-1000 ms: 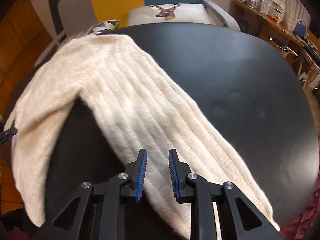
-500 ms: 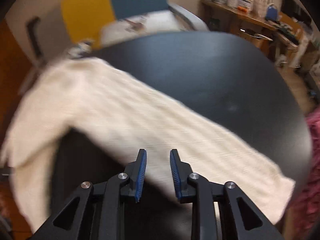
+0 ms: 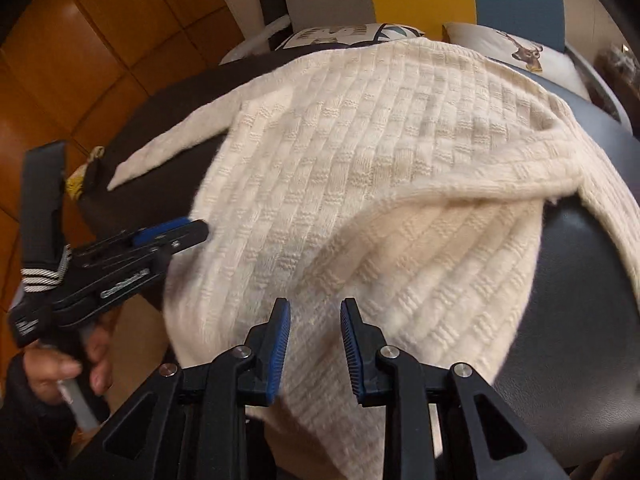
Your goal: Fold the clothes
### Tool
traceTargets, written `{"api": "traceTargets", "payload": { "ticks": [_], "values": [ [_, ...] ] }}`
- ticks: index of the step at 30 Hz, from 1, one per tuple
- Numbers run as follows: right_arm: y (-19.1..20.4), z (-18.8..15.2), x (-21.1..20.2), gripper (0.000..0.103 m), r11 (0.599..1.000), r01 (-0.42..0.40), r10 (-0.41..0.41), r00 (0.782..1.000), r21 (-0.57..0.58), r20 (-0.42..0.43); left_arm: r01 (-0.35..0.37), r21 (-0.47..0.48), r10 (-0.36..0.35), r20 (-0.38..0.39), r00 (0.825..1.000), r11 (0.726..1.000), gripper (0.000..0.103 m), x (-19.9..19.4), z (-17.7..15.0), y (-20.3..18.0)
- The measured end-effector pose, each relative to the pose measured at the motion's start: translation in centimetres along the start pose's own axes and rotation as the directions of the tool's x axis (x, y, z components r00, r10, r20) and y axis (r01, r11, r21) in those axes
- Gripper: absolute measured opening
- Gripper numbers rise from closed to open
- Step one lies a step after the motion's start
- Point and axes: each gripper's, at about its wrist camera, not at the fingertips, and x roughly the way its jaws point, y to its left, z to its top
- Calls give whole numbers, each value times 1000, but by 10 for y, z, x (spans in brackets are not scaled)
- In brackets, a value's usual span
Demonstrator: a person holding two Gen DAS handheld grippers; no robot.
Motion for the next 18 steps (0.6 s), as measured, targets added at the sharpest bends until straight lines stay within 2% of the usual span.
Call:
{"api": "traceTargets", "payload": {
  "ticks": [3, 6, 9, 11, 14, 18],
  "values": [
    [3, 7, 16, 26, 999, 50, -50, 998, -1, -32, 29, -52, -31, -38, 999, 998, 25, 4, -6, 15],
    [8, 7, 29, 26, 992, 115, -118, 991, -55, -56, 30, -23, -30, -36, 999, 999, 25, 7, -12, 11],
    [16, 2, 32, 24, 978, 157, -164, 986, -135, -38, 16, 5, -15, -36, 999, 1000, 25, 8, -17, 5],
    [19, 1, 31, 15, 974, 174, -179, 983, -146, -25, 12, 12, -11, -39, 999, 1000, 25, 9, -17, 4],
    [11, 0, 27, 7, 983, 147, -149, 989, -113, -10, 18, 14, -17, -40, 999, 1000, 26, 11, -15, 5],
    [-10, 0, 21, 4, 997, 75, -75, 997, -24, -9, 8, 30, -6, -39, 999, 1000, 27, 11, -15, 4]
  ]
}}
